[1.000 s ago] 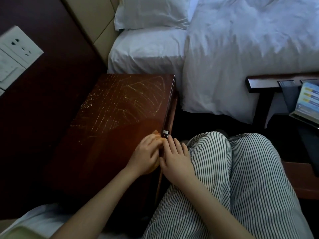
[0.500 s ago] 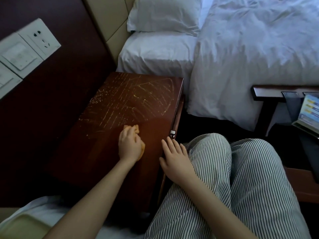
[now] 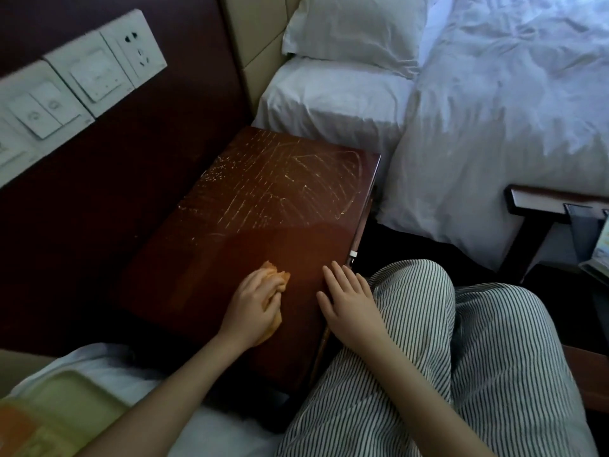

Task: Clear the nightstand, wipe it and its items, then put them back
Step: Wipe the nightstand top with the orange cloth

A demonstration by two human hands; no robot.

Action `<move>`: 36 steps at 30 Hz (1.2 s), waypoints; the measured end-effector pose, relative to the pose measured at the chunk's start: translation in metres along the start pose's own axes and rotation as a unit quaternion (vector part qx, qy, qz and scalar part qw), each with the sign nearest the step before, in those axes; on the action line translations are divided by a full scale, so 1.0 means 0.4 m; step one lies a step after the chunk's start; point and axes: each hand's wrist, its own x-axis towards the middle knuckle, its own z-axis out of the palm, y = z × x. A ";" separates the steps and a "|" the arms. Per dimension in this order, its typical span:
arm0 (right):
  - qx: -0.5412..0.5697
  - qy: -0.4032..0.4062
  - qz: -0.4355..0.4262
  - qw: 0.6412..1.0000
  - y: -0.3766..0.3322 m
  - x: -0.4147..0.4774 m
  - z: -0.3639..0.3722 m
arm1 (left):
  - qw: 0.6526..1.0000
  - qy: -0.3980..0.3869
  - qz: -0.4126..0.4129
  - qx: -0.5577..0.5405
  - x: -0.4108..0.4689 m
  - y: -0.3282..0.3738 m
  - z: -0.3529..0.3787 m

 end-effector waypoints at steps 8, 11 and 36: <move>-0.035 -0.020 -0.036 0.999 -0.036 0.032 0.017 | 0.972 0.118 -0.202 0.022 0.070 -0.112 -0.079; -0.042 -0.027 -0.061 0.997 -0.062 0.040 0.029 | 0.973 0.119 -0.198 0.016 0.092 -0.078 -0.057; -0.025 0.003 -0.083 0.996 -0.065 0.048 0.052 | 0.969 0.137 -0.205 0.021 0.103 -0.205 -0.122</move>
